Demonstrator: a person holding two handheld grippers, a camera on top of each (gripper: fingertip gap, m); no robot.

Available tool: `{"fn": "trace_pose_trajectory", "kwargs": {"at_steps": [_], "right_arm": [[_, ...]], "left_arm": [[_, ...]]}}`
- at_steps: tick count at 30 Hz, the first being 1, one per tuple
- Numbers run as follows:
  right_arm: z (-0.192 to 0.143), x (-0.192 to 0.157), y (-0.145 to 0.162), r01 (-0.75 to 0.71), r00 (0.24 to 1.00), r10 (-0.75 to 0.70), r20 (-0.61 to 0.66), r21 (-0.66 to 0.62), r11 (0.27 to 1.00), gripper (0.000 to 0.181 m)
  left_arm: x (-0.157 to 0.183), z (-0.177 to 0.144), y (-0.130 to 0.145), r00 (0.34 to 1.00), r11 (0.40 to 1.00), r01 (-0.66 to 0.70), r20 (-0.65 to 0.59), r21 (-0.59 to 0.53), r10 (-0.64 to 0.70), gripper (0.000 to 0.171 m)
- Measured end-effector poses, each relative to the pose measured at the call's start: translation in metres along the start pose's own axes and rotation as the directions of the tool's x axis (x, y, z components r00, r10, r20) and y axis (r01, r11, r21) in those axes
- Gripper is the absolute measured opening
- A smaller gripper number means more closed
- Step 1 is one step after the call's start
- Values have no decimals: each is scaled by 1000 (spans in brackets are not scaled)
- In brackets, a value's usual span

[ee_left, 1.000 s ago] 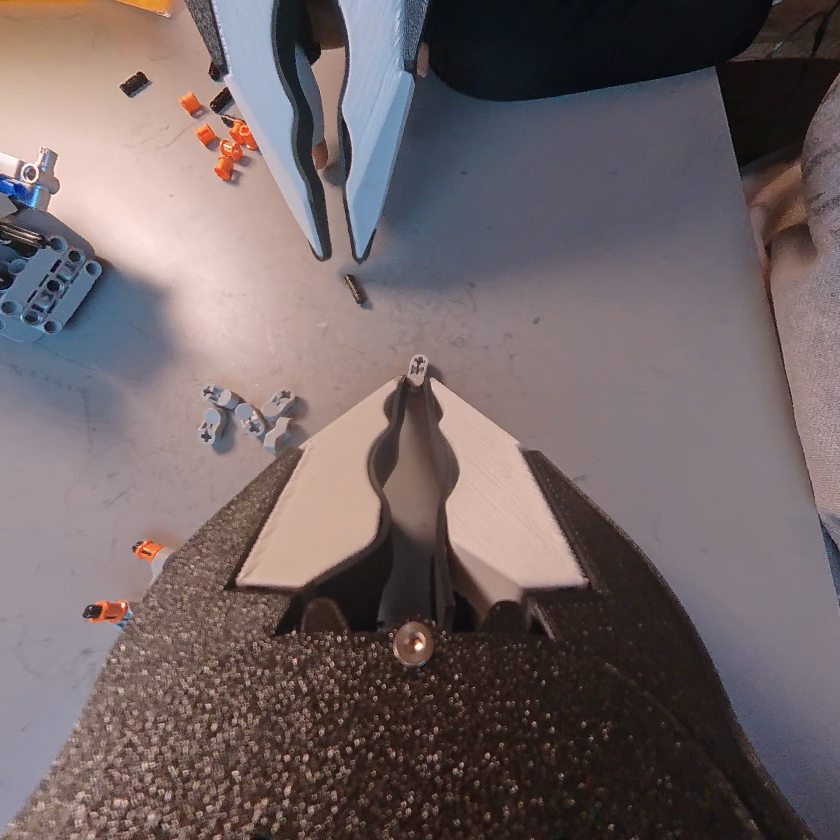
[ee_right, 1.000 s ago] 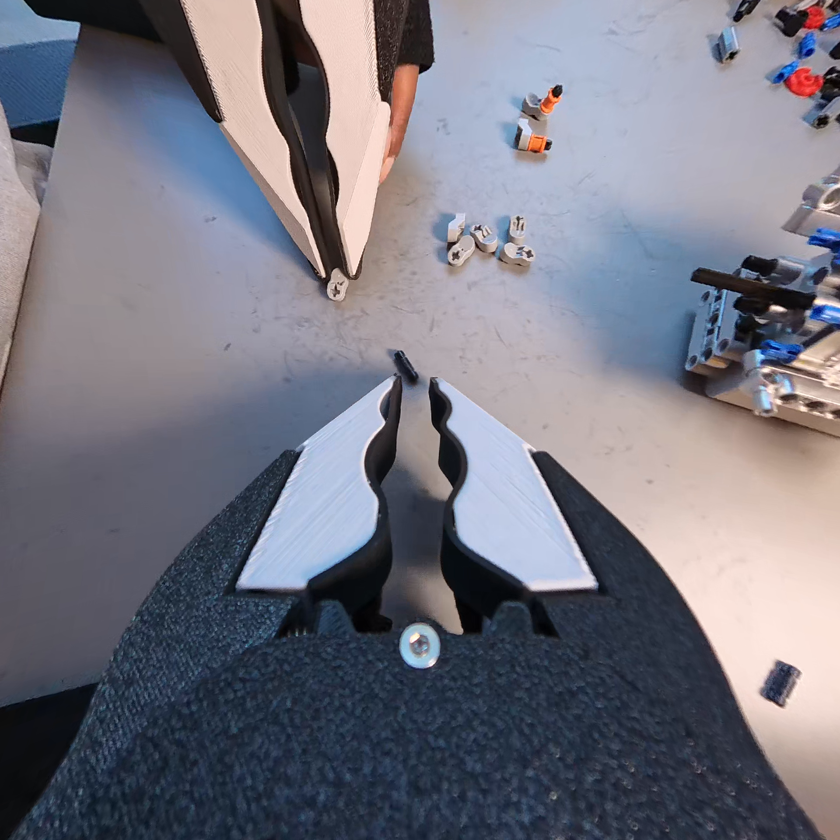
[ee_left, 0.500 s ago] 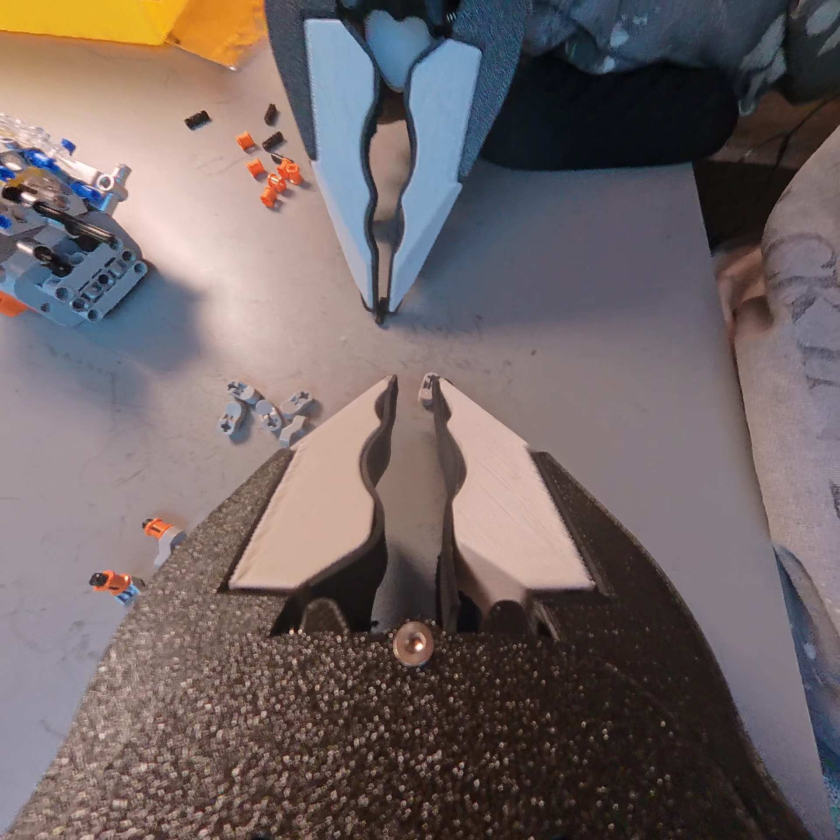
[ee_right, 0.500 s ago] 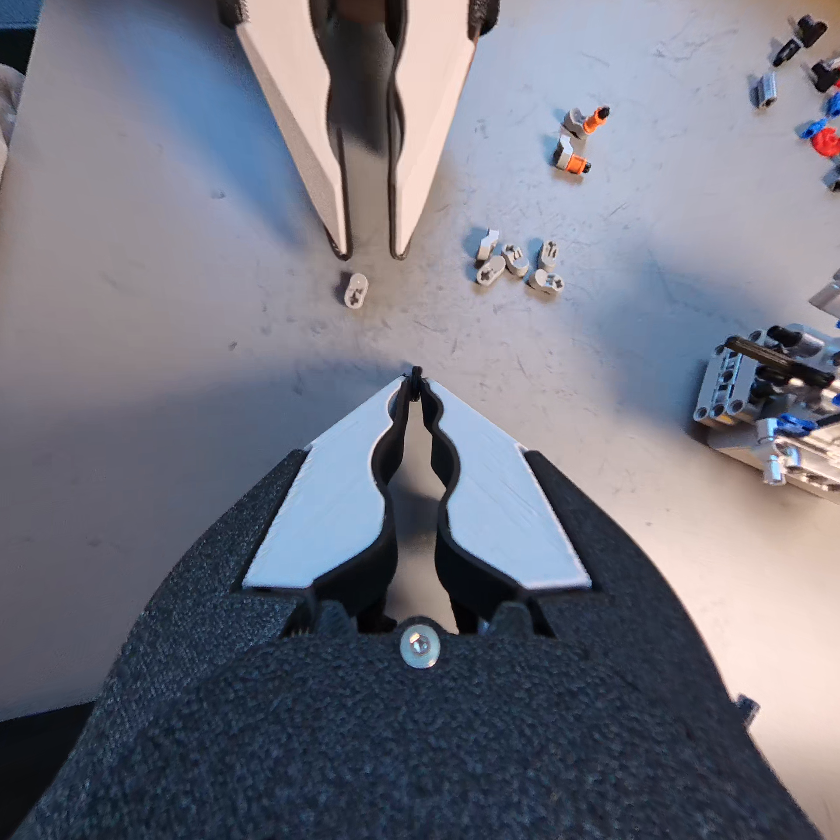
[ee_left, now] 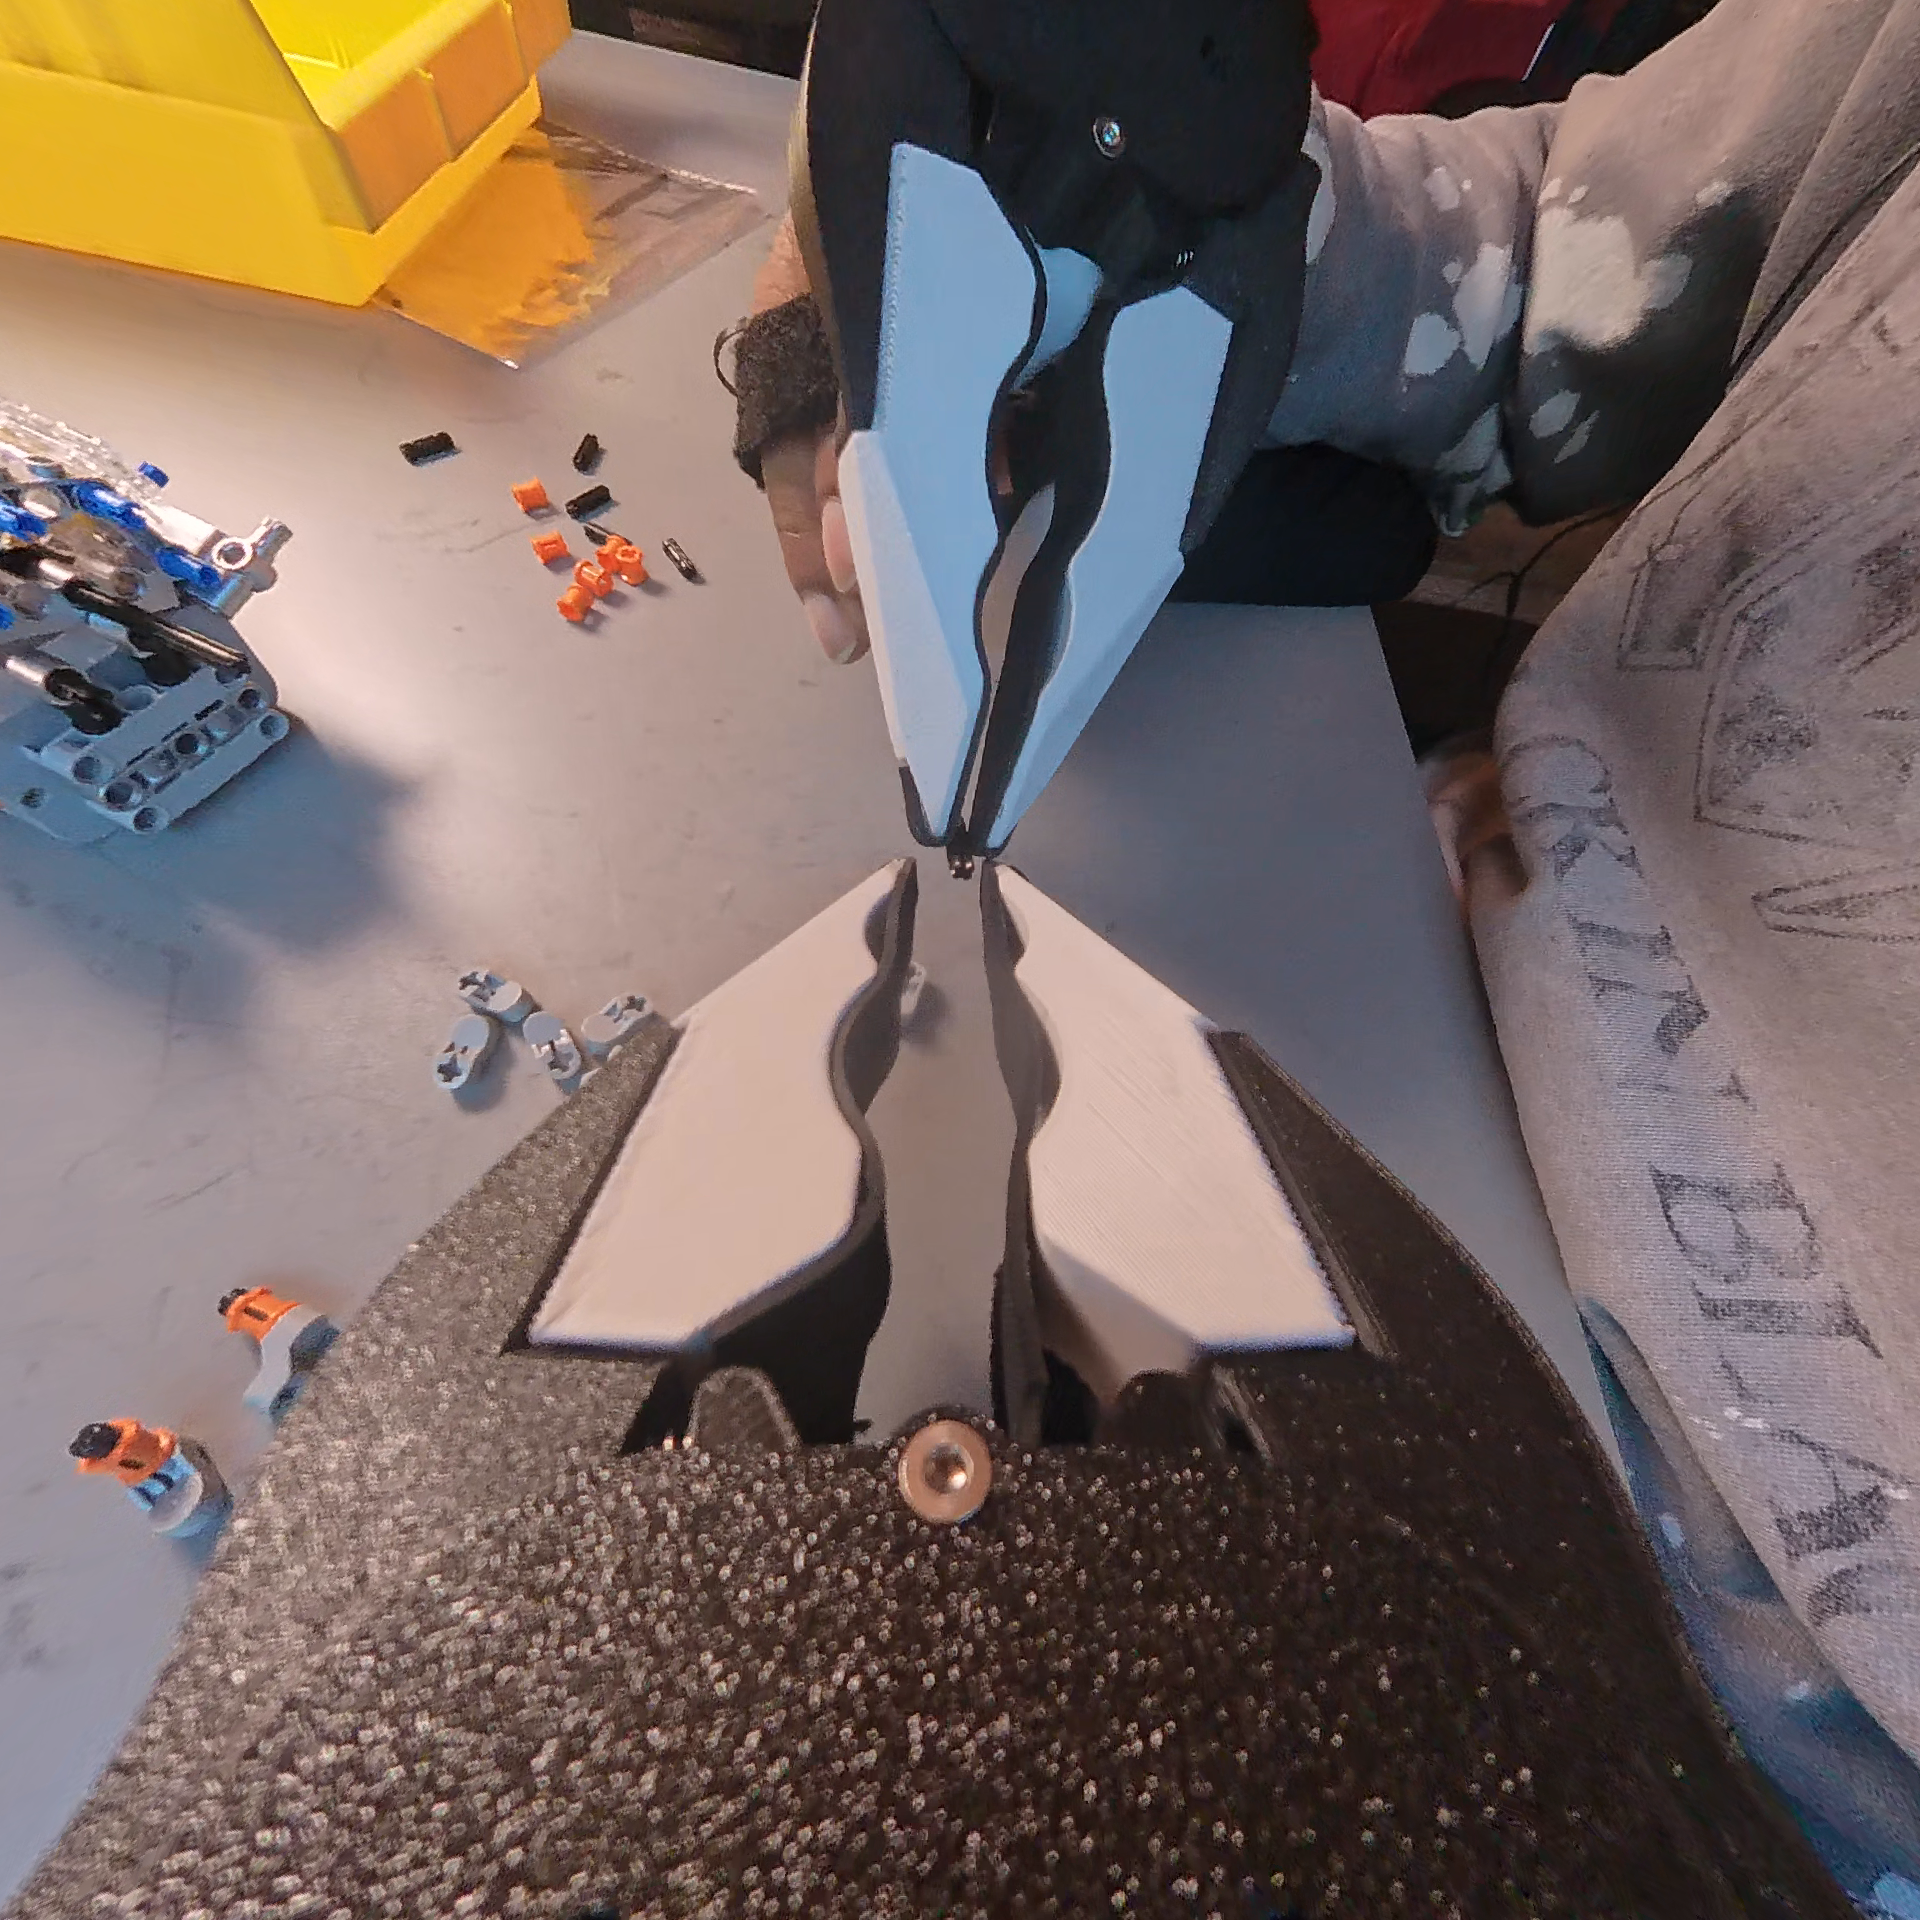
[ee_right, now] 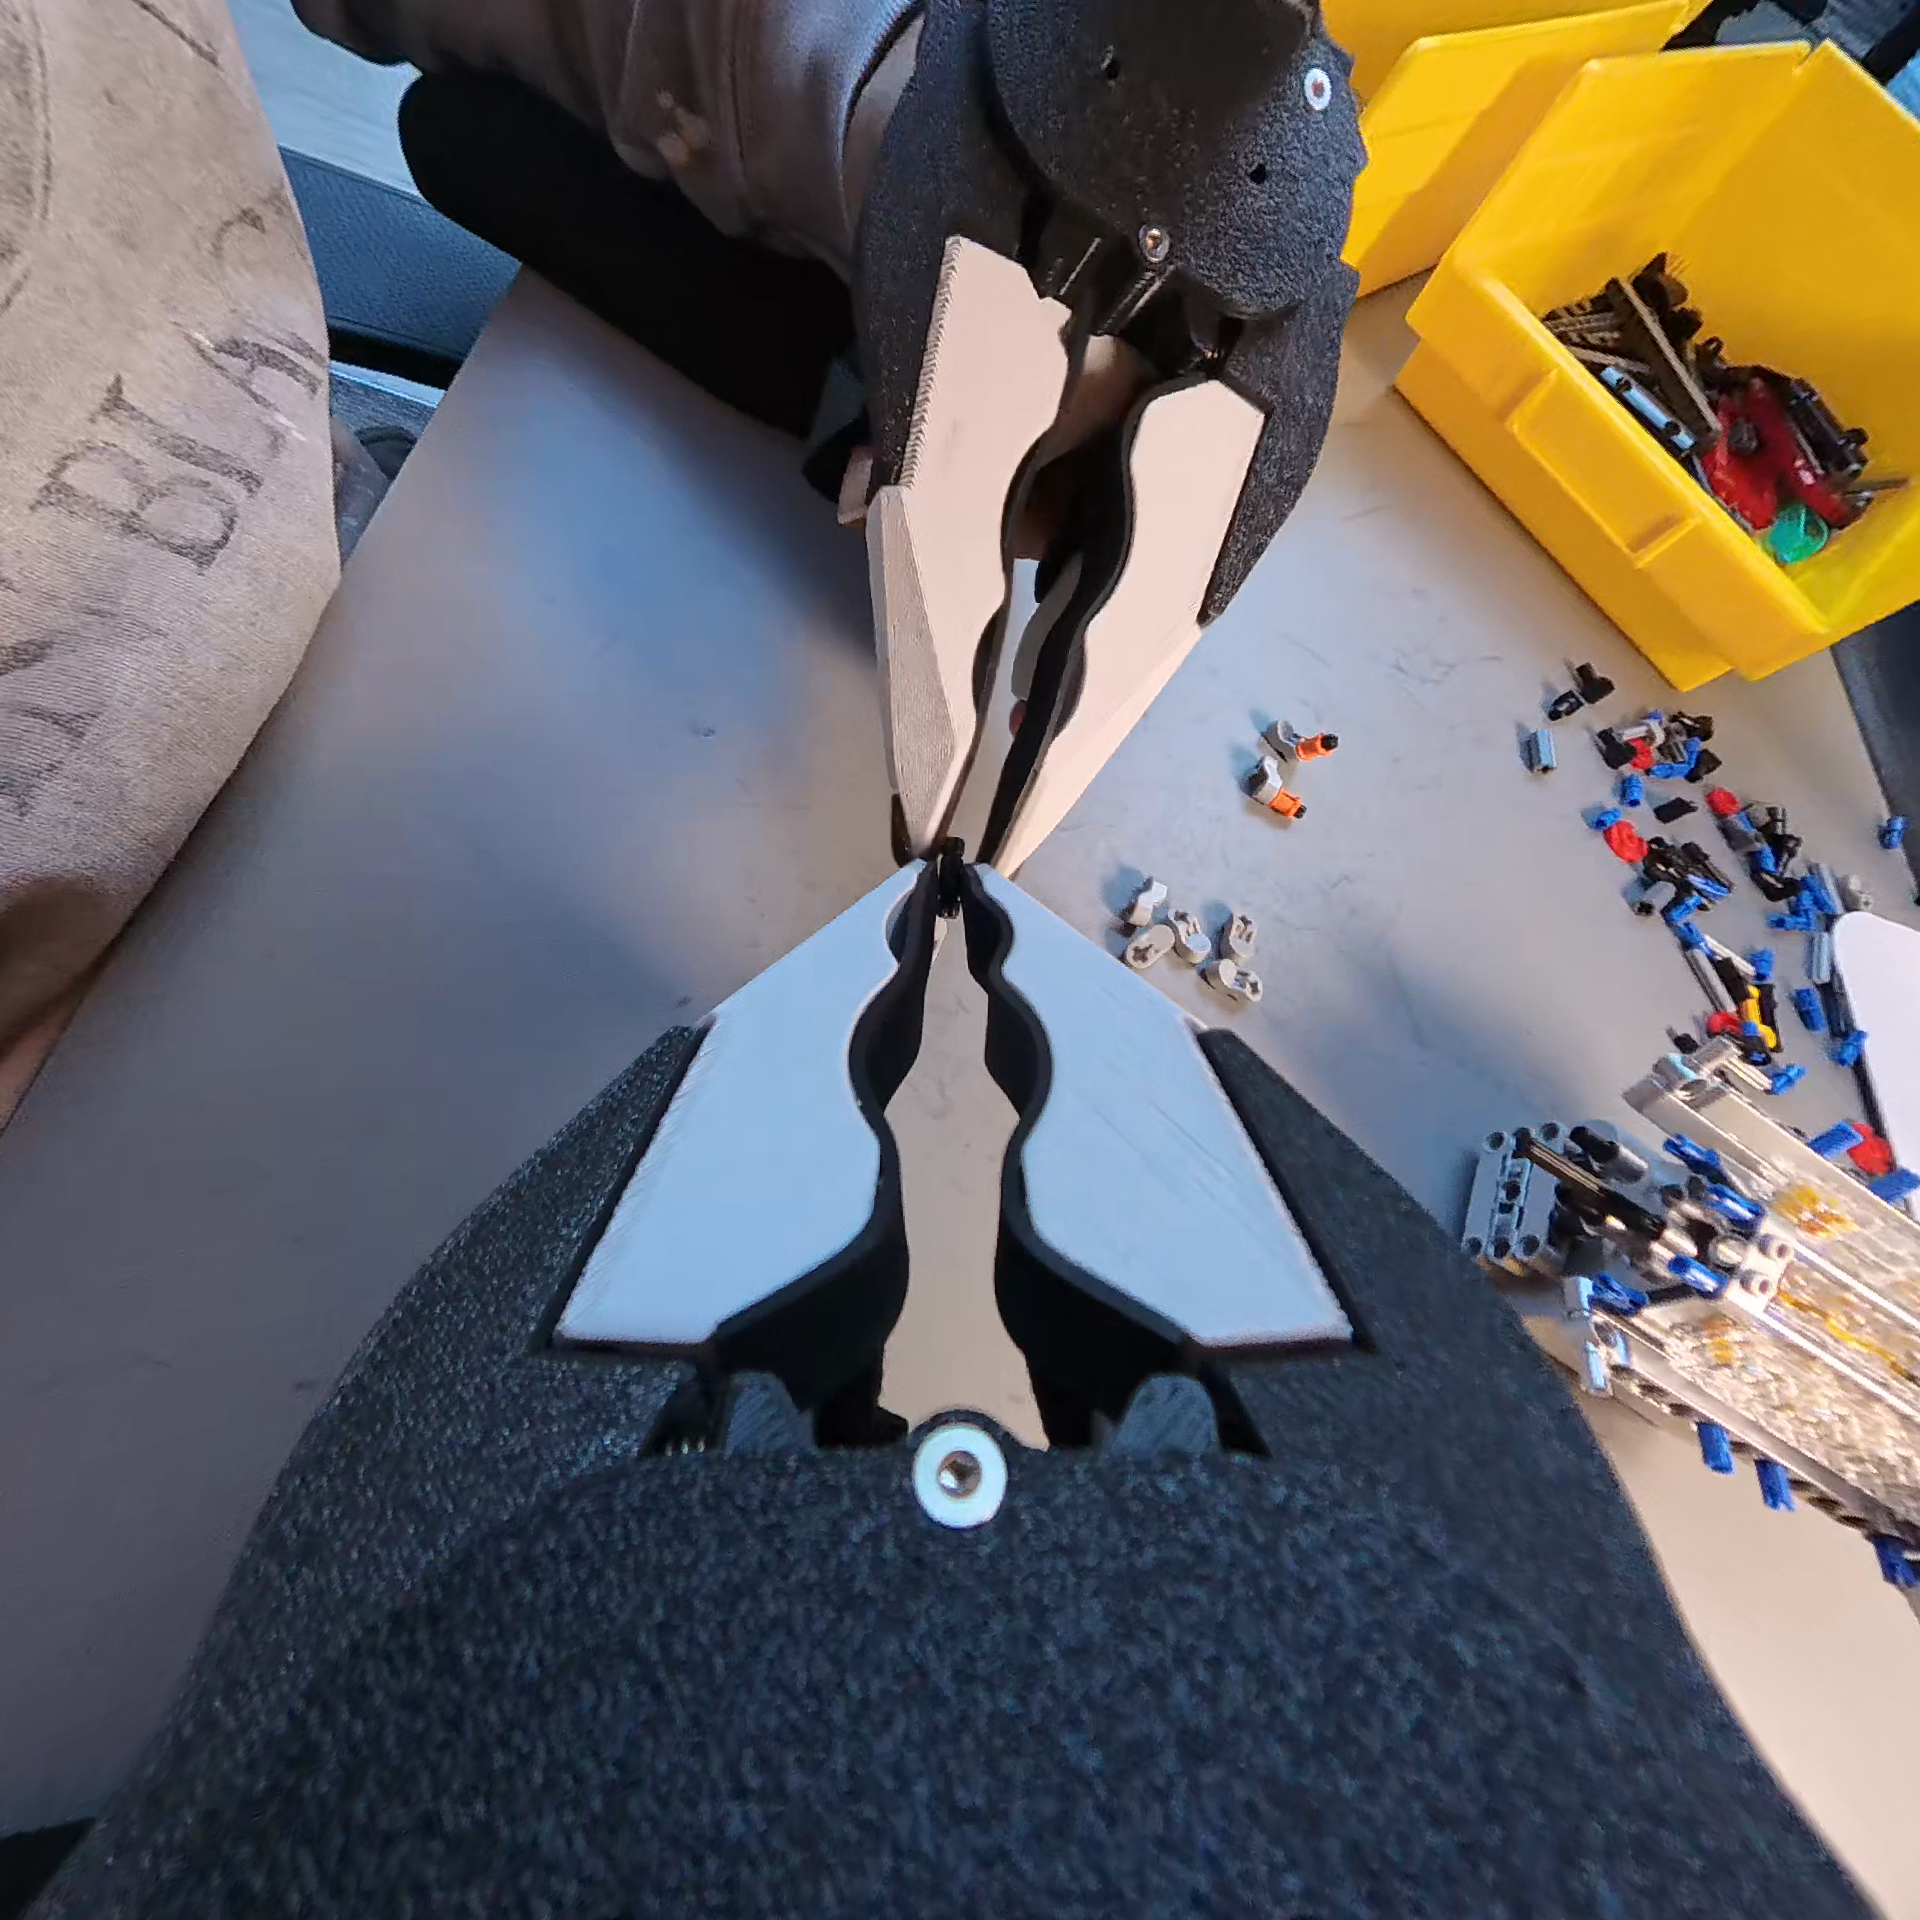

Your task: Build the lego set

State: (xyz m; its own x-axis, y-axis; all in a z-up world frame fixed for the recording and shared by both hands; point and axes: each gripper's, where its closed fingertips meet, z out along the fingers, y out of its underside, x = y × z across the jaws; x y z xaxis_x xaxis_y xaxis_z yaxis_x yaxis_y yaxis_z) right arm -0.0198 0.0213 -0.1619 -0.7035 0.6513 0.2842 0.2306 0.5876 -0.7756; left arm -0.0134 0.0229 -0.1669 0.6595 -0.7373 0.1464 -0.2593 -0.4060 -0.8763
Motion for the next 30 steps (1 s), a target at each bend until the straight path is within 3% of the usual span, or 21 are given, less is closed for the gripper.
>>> {"fn": "trace_pose_trajectory", "kwargs": {"at_steps": [10,16,22,30], "right_arm": [[-3,-2,-5,24,1000,-24,-5,19,1000,4],[-14,8,-17,-59,998,62,-19,134,989,5],[-23,14,-30,-147,989,150,4,237,960,5],[-26,18,-35,-222,974,223,30,290,931,4]], "left_arm": [[7,-2,-3,997,998,45,-69,33,-42,2],[5,-12,-21,996,985,61,-76,161,-50,2],[6,-20,-38,999,964,-28,-23,264,36,2],[4,-22,-41,996,954,-88,38,285,81,2]]}}
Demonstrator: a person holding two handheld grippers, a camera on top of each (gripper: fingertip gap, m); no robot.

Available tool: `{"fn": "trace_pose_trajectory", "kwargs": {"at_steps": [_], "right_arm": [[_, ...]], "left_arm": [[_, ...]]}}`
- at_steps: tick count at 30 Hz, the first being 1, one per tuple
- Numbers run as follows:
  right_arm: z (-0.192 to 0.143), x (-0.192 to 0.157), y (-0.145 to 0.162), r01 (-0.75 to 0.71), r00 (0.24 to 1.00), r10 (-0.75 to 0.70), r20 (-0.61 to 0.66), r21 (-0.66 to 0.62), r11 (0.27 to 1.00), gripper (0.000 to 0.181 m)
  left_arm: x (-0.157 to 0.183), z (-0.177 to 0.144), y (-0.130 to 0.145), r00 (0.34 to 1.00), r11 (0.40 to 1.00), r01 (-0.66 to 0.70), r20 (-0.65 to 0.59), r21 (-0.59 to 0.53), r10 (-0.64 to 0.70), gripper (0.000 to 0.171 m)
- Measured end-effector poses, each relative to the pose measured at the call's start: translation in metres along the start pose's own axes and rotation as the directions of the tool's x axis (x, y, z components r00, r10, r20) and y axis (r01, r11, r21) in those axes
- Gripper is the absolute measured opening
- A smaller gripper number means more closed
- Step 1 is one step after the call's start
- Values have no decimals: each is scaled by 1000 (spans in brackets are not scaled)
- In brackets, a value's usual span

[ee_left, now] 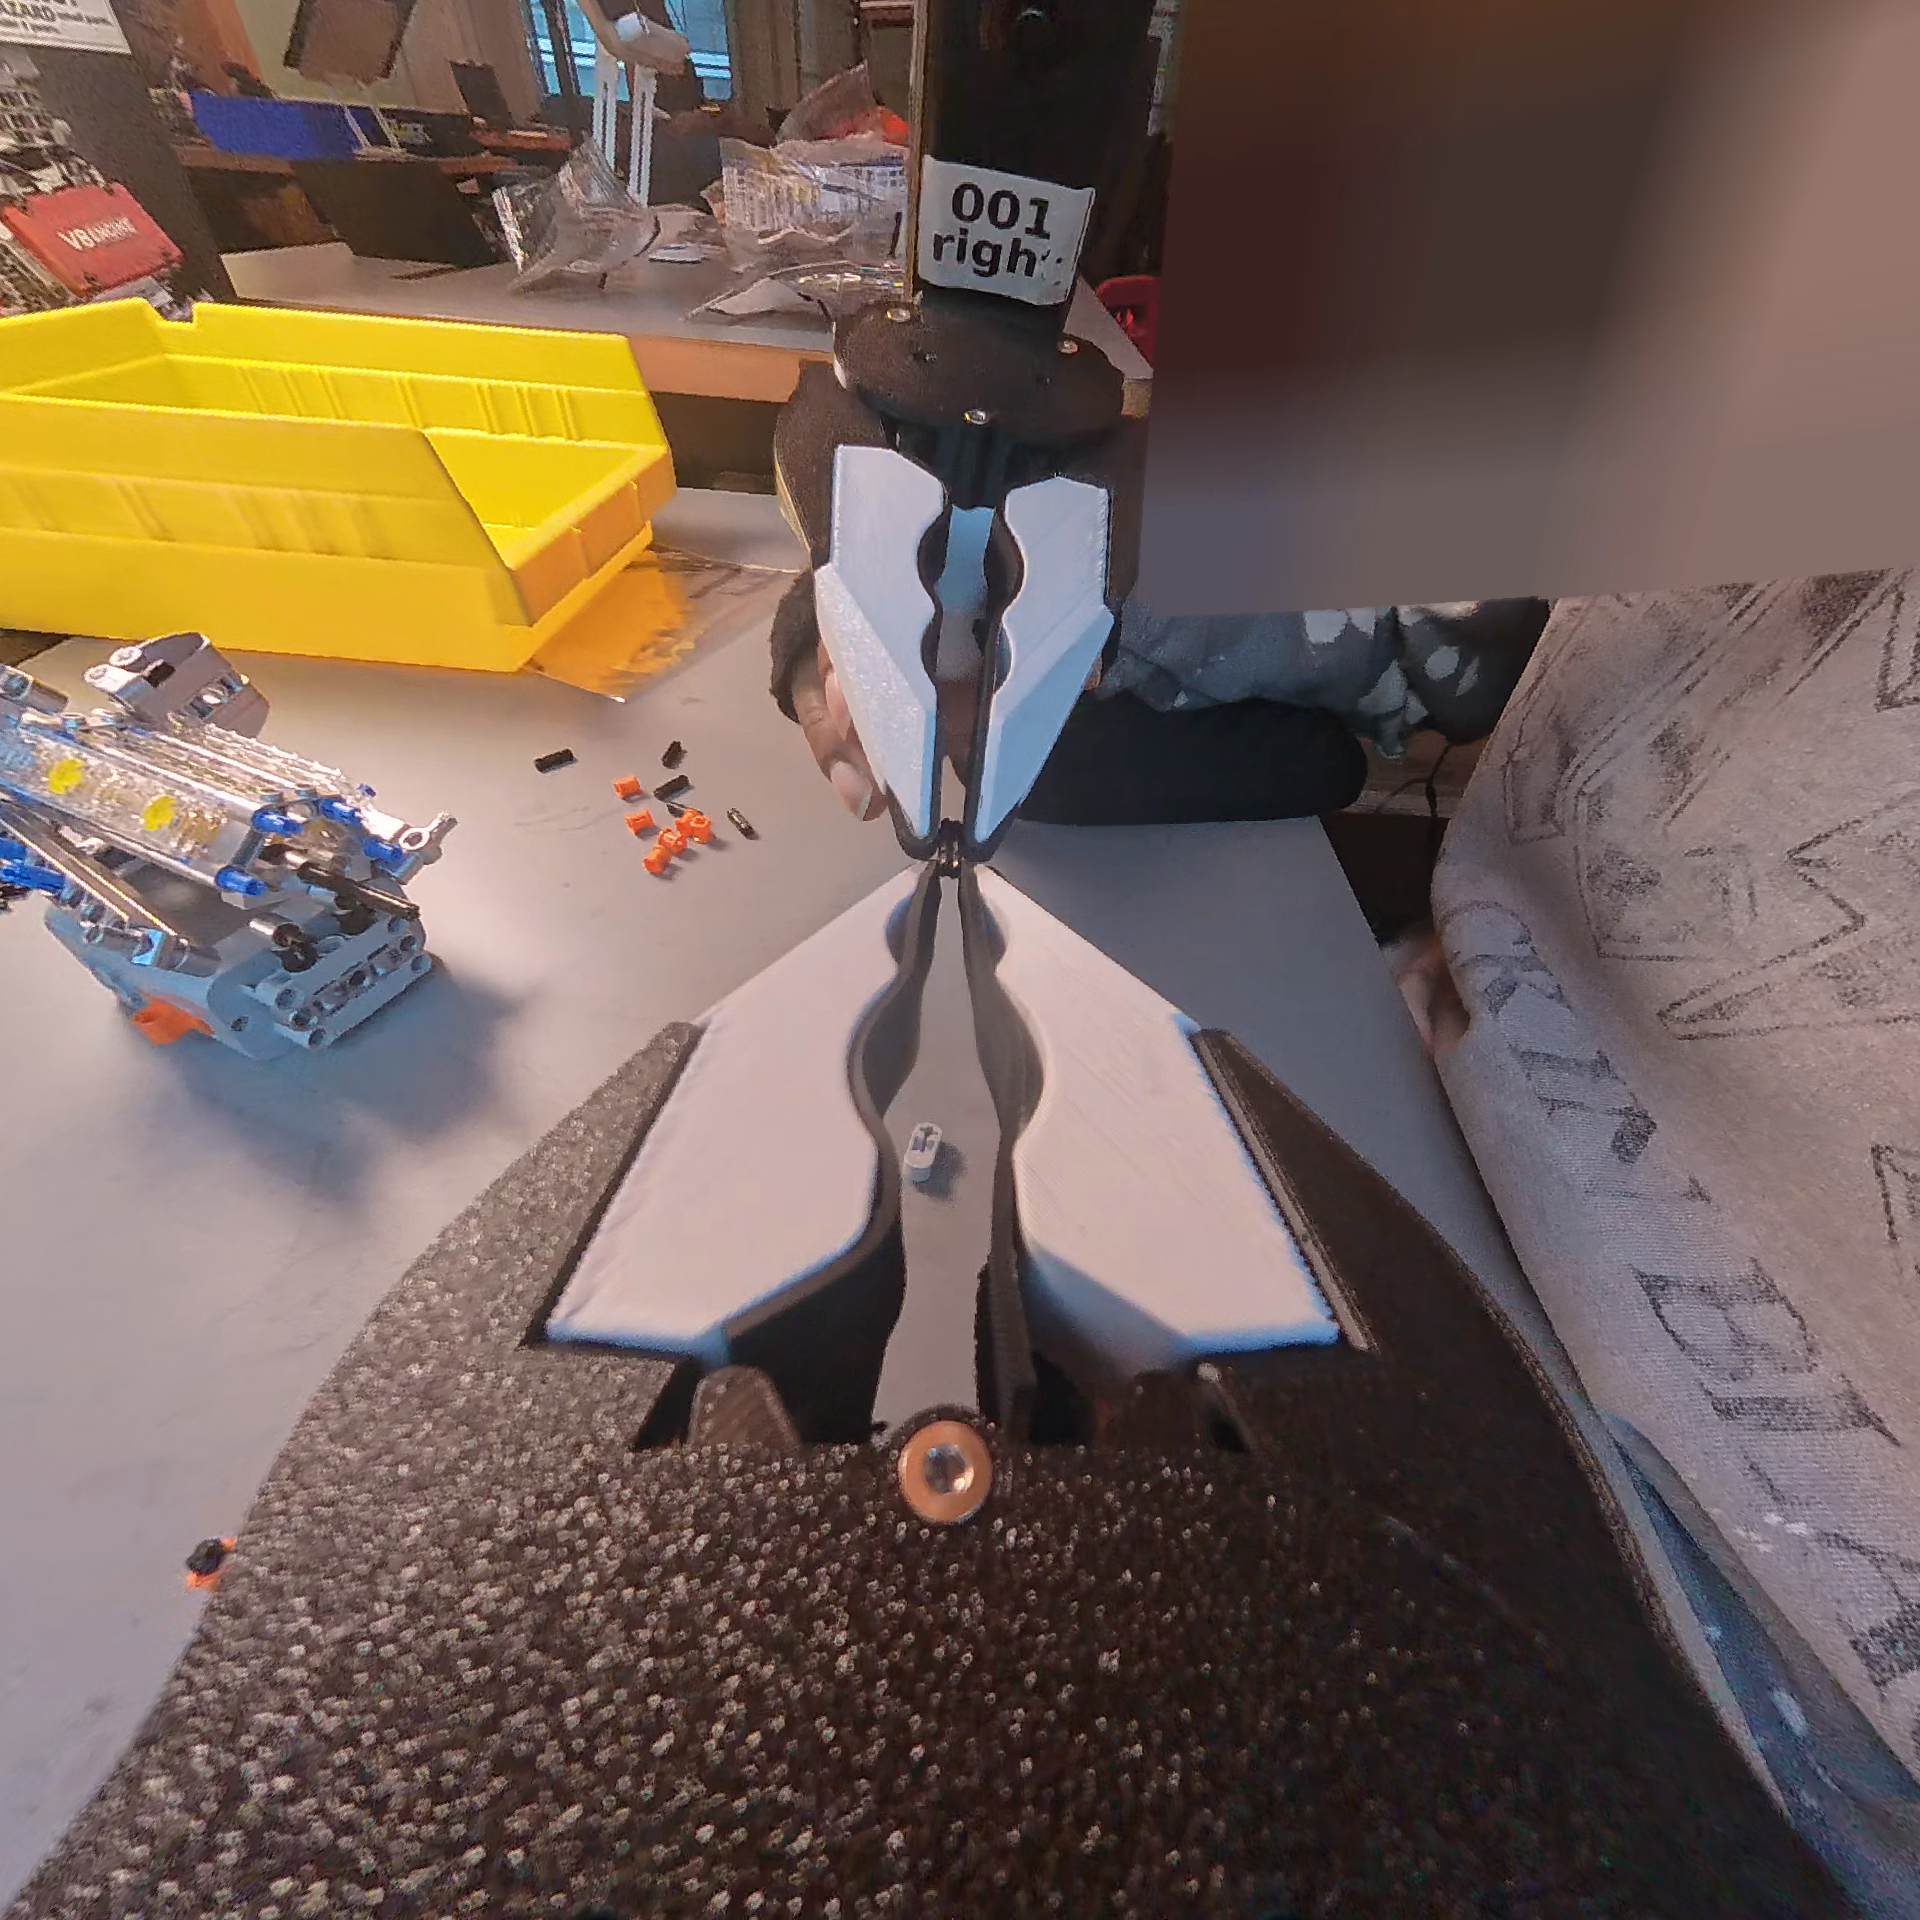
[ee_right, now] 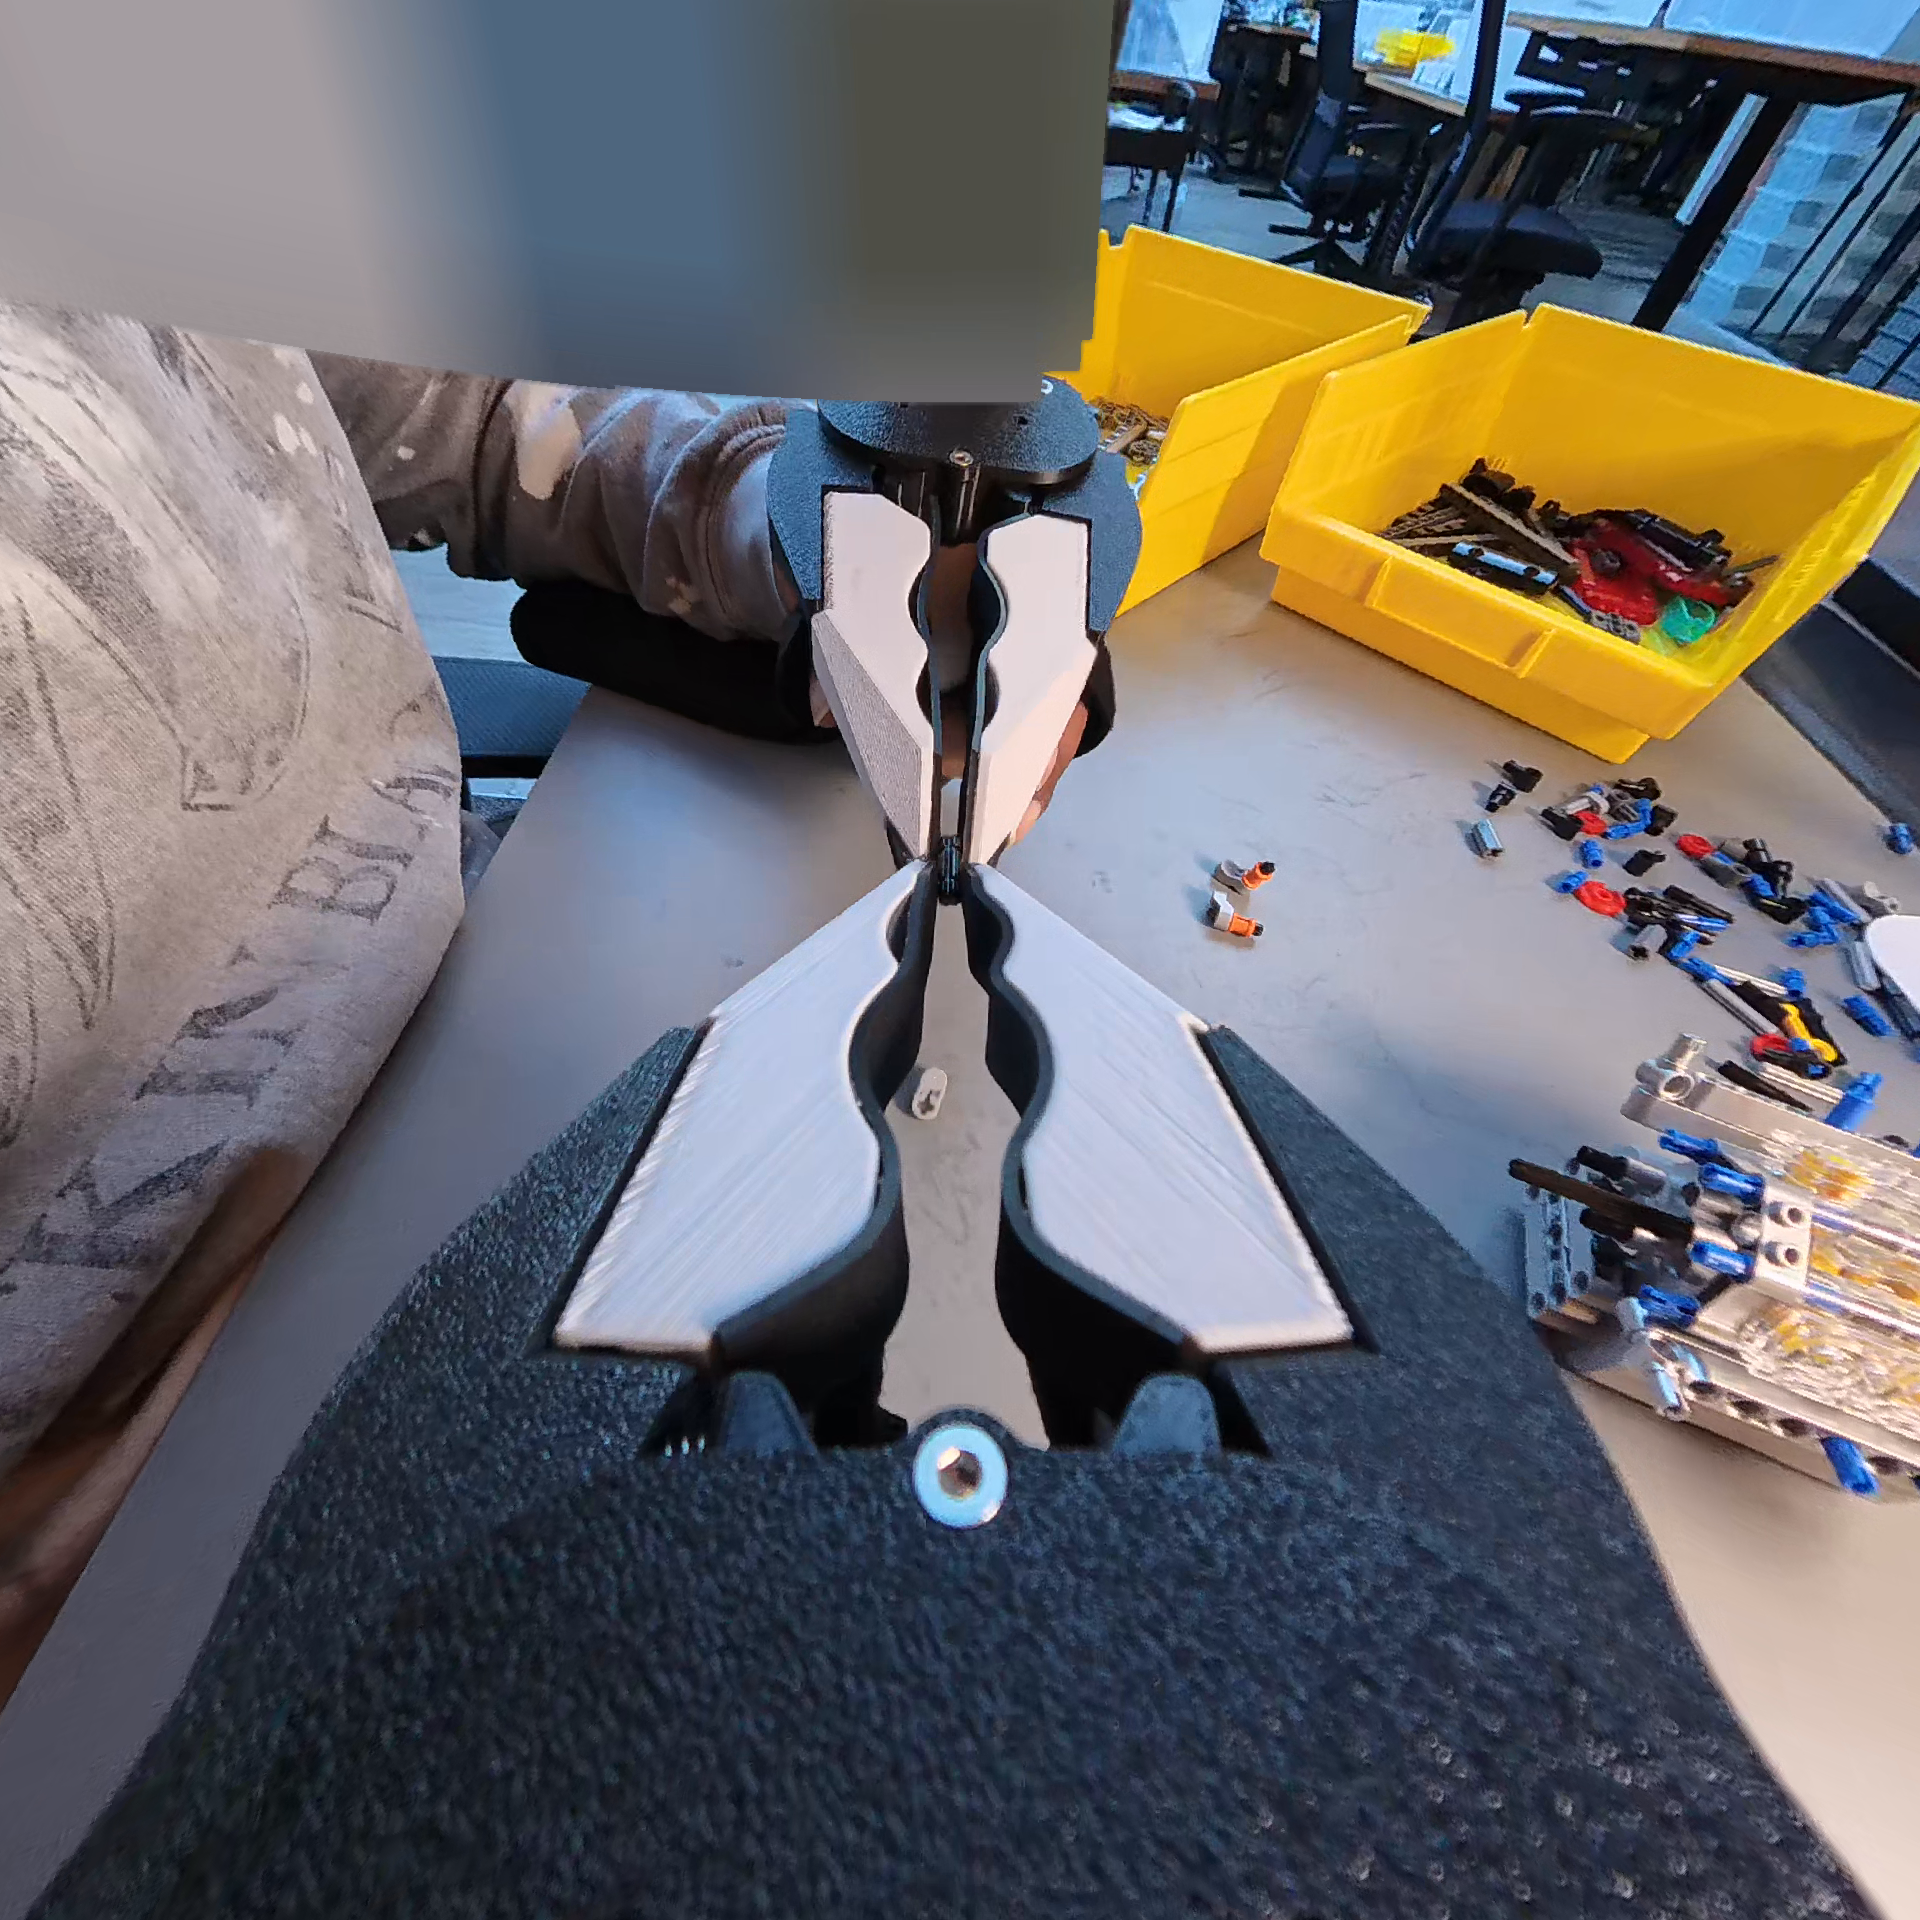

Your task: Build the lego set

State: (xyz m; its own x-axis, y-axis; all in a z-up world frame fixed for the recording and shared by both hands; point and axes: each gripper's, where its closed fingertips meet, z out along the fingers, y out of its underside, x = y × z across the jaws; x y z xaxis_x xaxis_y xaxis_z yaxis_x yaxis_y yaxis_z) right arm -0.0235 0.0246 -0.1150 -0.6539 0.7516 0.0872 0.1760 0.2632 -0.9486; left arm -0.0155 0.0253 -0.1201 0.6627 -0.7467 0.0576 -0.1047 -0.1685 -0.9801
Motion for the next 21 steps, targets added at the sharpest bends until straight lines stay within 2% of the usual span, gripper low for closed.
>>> {"fn": "trace_pose_trajectory", "kwargs": {"at_steps": [14,21], "right_arm": [[-1,1,-7,-72,997,71,31,62,995,4],[0,2,-8,-110,993,108,38,67,992,4]], "left_arm": [[-1,-4,-9,998,997,-59,42,44,57,2],[-3,-2,-3,997,998,-63,56,10,62,2]]}}
